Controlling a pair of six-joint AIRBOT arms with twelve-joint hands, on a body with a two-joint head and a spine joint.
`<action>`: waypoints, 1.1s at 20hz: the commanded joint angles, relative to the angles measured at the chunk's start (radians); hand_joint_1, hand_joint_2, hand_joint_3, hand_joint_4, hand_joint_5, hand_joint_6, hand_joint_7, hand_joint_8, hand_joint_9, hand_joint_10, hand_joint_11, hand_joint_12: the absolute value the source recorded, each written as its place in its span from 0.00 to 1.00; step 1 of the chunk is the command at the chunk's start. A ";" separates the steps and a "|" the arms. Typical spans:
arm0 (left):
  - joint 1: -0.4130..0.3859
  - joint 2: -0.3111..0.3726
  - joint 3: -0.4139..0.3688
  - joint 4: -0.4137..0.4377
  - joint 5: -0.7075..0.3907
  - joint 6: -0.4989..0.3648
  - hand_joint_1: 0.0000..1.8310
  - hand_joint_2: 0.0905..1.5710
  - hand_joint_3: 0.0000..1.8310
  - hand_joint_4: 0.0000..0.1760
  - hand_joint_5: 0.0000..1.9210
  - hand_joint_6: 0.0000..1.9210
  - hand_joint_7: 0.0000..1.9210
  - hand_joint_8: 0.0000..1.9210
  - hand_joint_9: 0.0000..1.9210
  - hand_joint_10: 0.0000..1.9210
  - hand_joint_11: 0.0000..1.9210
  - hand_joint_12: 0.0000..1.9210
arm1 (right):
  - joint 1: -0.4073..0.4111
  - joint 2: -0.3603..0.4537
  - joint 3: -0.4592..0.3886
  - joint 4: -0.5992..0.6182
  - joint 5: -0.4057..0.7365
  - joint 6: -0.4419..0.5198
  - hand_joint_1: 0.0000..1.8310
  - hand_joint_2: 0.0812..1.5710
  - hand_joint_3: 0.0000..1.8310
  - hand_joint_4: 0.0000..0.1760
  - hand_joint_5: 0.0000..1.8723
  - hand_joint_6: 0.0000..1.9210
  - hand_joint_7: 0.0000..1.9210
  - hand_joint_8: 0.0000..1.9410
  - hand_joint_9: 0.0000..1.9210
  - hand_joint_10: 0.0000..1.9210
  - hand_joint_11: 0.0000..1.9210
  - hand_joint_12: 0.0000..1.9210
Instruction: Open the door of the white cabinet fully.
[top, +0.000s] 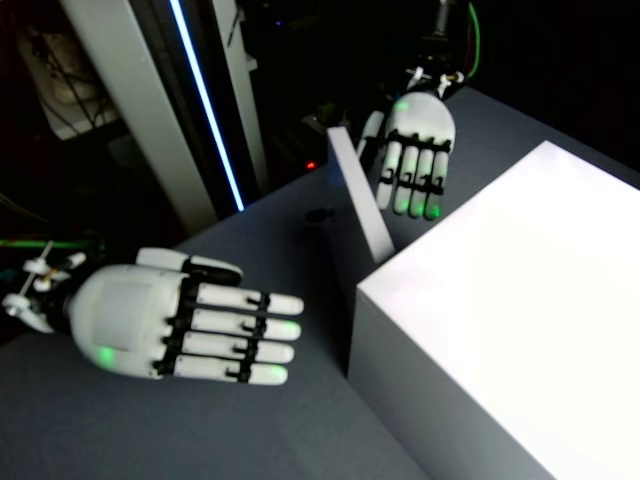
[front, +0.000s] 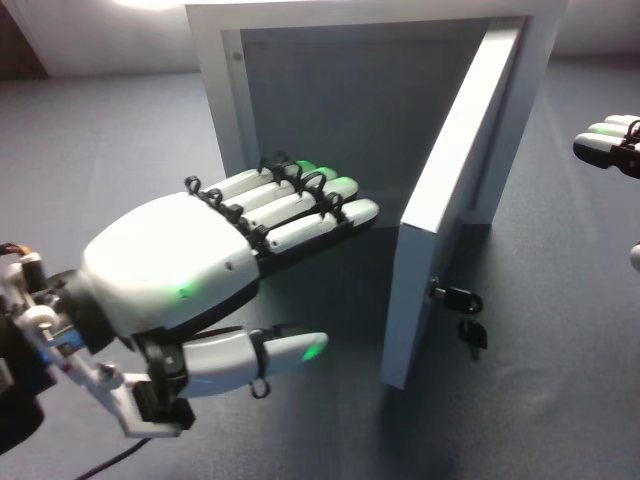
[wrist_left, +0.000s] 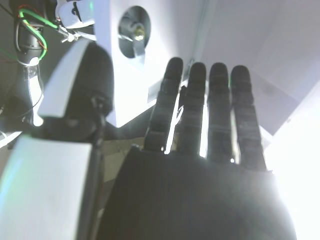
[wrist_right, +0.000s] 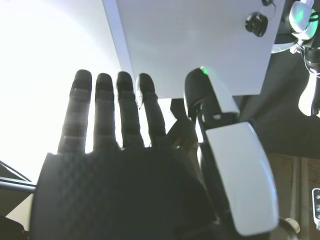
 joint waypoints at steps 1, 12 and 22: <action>-0.018 -0.009 0.005 0.021 -0.108 -0.018 0.15 0.88 0.00 0.00 0.05 0.01 0.03 0.00 0.02 0.00 0.01 0.08 | 0.002 0.000 0.005 0.029 0.121 0.012 0.30 0.88 0.00 0.00 0.12 0.00 0.08 0.00 0.05 0.00 0.05 0.00; -0.101 -0.072 0.044 0.134 -0.038 -0.082 0.22 0.86 0.00 0.00 0.07 0.00 0.05 0.00 0.04 0.00 0.02 0.11 | 0.002 0.000 0.007 0.030 0.121 0.013 0.33 0.87 0.00 0.00 0.11 0.00 0.09 0.00 0.06 0.00 0.06 0.01; -0.156 -0.124 0.068 0.197 -0.019 -0.116 0.25 0.84 0.00 0.00 0.11 0.00 0.08 0.00 0.06 0.00 0.02 0.12 | 0.002 -0.001 0.022 0.038 0.121 0.013 0.31 0.87 0.00 0.00 0.13 0.00 0.10 0.00 0.06 0.00 0.07 0.02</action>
